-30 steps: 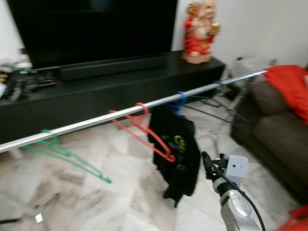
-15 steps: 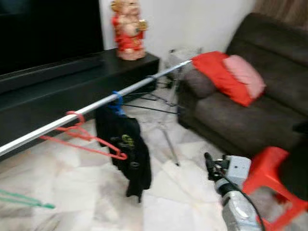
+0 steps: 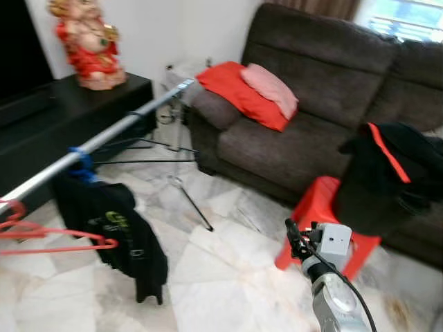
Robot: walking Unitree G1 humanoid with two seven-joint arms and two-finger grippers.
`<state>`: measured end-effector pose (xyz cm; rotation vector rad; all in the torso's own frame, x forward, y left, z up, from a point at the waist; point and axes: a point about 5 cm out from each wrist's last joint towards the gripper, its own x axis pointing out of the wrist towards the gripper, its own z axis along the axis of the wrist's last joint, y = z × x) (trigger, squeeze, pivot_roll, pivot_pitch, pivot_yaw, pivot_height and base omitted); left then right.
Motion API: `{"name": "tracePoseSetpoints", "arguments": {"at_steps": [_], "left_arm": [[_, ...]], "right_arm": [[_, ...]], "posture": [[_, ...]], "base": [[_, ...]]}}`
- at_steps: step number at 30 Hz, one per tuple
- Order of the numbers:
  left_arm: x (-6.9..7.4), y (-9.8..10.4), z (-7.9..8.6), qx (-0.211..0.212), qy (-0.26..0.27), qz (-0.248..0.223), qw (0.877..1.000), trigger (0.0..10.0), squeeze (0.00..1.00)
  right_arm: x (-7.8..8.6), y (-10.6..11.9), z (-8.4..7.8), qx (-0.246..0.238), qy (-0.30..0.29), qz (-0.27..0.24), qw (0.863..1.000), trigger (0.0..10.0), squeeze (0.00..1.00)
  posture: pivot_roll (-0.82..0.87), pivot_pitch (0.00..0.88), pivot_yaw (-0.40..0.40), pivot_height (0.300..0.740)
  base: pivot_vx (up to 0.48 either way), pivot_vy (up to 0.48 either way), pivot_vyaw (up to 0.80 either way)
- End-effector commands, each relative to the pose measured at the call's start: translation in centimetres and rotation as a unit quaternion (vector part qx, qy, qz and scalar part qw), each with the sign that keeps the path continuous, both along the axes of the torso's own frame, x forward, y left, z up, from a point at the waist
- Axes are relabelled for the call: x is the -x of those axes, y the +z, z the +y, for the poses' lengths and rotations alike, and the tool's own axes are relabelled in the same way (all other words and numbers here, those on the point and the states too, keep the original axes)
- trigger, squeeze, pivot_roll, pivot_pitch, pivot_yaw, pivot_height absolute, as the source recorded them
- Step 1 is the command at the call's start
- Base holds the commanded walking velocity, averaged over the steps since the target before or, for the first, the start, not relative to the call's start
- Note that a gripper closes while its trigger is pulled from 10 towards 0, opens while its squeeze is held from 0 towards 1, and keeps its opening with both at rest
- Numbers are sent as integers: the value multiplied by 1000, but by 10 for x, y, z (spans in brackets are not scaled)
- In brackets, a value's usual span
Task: Hang hanger
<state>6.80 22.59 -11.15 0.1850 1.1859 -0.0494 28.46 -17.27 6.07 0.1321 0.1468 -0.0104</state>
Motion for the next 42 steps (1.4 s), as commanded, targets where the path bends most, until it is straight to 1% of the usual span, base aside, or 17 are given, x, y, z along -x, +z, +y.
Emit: {"name": "tracePoseSetpoints", "arguments": {"at_steps": [1,3,9,14,17,22,24,26,27,28,29,30,31,32,33,37,42], "left_arm": [[3,-2,-7,12,-2,4,1000,10000,0],[3,-2,-7,12,-1,4,1000,10000,0],[2,-1,-7,16,7,-3,1000,10000,0],[0,-1,-7,22,26,-18,999,10000,0],[-3,1,-7,17,29,-35,999,10000,0],[-11,8,-2,-15,64,-113,991,10000,0],[-13,9,-2,-15,63,-126,990,10000,0],[-18,12,-4,-17,29,-147,989,10000,0],[-18,12,-4,-17,29,-147,989,10000,0],[-68,28,-10,-7,-25,-221,975,10000,0],[-96,41,-16,22,-46,-265,963,10000,0],[-113,50,-21,43,-60,-294,953,10000,0],[-122,57,-25,63,-78,-320,942,10000,0],[-123,61,-25,62,-85,-336,936,10000,0],[-123,61,-25,62,-85,-336,936,10000,0],[-130,75,-25,60,-97,-392,913,10000,0],[-133,81,-27,43,-128,-415,900,10000,0]], "right_arm": [[-2,2,3,-3,-1,-6,1000,10000,0],[-2,2,3,-4,-2,-7,1000,10000,0],[-3,2,2,-3,-4,-5,1000,10000,0],[-4,3,-2,0,-9,-7,1000,10000,0],[-4,3,-3,0,-10,-9,1000,10000,0],[-6,7,-2,-4,-14,-21,1000,10000,0],[-6,7,-2,-5,-13,-22,1000,10000,0],[-7,8,0,-5,-11,-23,1000,10000,0],[-7,8,0,-5,-11,-23,1000,10000,0],[-7,8,0,-6,-10,-23,1000,10000,0],[-7,8,0,-6,-10,-24,1000,10000,0],[-7,8,0,-6,-10,-24,1000,10000,0],[-7,9,0,-7,-11,-25,1000,10000,0],[-7,9,-1,-6,-11,-26,1000,10000,0],[-7,9,-1,-6,-11,-26,1000,10000,0],[-7,9,-2,-5,-12,-26,1000,10000,0],[-7,9,0,-6,-10,-26,1000,10000,0]], "posture": [[-24,0,-34,740],[-21,0,-34,740],[-16,10,-36,740],[-20,14,-37,740],[-17,16,-40,740],[-13,19,-43,740],[-11,22,-44,740],[-11,23,-44,740],[-11,23,-44,740],[-10,25,-46,740],[-12,24,-46,740],[-15,24,-46,740],[-16,25,-47,740],[-16,25,-47,740],[-16,25,-47,740],[-8,28,-51,740],[-5,29,-55,740]], "base": [[0,0,-800],[0,0,-800],[0,0,0],[0,0,-800],[0,0,0],[0,0,0],[0,0,0],[0,0,0],[0,0,0],[0,0,0],[0,0,0],[0,0,0],[0,0,0],[0,0,0],[0,0,0],[0,0,0],[0,0,0]]}}
